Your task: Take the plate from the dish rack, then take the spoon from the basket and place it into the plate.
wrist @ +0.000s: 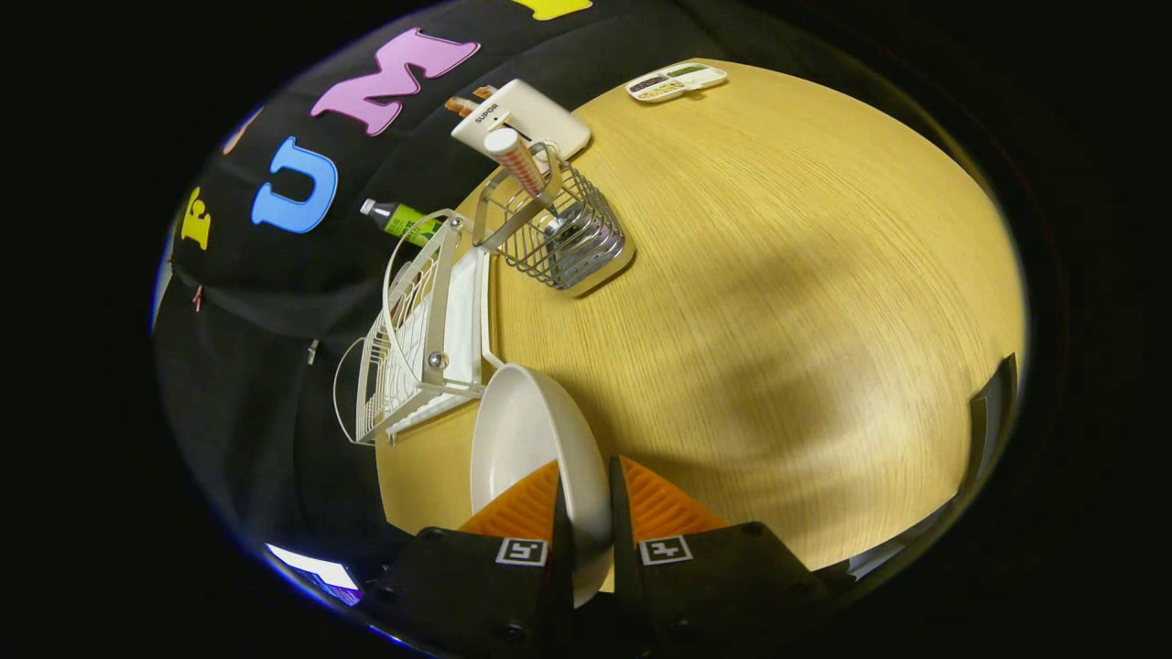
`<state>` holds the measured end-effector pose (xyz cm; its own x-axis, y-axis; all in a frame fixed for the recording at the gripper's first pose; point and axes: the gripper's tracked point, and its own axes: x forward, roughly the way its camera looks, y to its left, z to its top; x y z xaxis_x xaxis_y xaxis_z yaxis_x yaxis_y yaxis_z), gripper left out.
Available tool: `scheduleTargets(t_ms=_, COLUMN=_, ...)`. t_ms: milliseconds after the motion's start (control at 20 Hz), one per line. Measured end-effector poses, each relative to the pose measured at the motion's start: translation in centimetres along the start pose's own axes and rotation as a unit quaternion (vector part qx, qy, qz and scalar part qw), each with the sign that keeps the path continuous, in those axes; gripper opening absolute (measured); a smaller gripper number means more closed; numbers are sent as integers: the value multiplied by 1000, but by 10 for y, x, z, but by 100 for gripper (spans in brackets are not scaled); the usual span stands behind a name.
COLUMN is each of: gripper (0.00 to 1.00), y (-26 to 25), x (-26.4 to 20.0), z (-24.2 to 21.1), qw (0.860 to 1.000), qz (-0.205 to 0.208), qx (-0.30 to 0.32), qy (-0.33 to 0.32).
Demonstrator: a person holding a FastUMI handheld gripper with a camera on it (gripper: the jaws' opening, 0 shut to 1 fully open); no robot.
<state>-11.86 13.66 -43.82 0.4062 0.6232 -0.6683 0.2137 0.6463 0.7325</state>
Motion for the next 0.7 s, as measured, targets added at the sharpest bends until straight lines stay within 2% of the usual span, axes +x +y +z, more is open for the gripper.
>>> scheduleTargets(t_ms=150, gripper=23, y=0, x=-1, z=3, qw=1000, qz=-2, qx=4, qy=-3)
scheduleTargets(t_ms=300, gripper=32, y=-6, x=-4, z=10, qw=1000, qz=-13, qx=9, qy=-17)
scheduleTargets(t_ms=350, gripper=40, y=-6, x=-6, z=12, qw=1000, qz=-12, qx=11, qy=-24)
scheduleTargets(t_ms=400, gripper=42, y=-4, x=-9, z=15, qw=999, qz=-8, qx=14, qy=-31)
scheduleTargets(t_ms=500, gripper=55, y=-3, x=-12, z=21, qw=999, qz=-6, qx=13, qy=-44)
scheduleTargets(t_ms=550, gripper=76, y=-5, x=-14, z=21, qw=999, qz=-10, qx=8, qy=-45)
scheduleTargets(t_ms=600, gripper=84, y=-4, x=-15, z=22, qw=999, qz=-12, qx=0, qy=-47)
scheduleTargets(t_ms=700, gripper=87, y=-2, x=-19, z=23, qw=998, qz=-18, qx=-17, qy=-50)
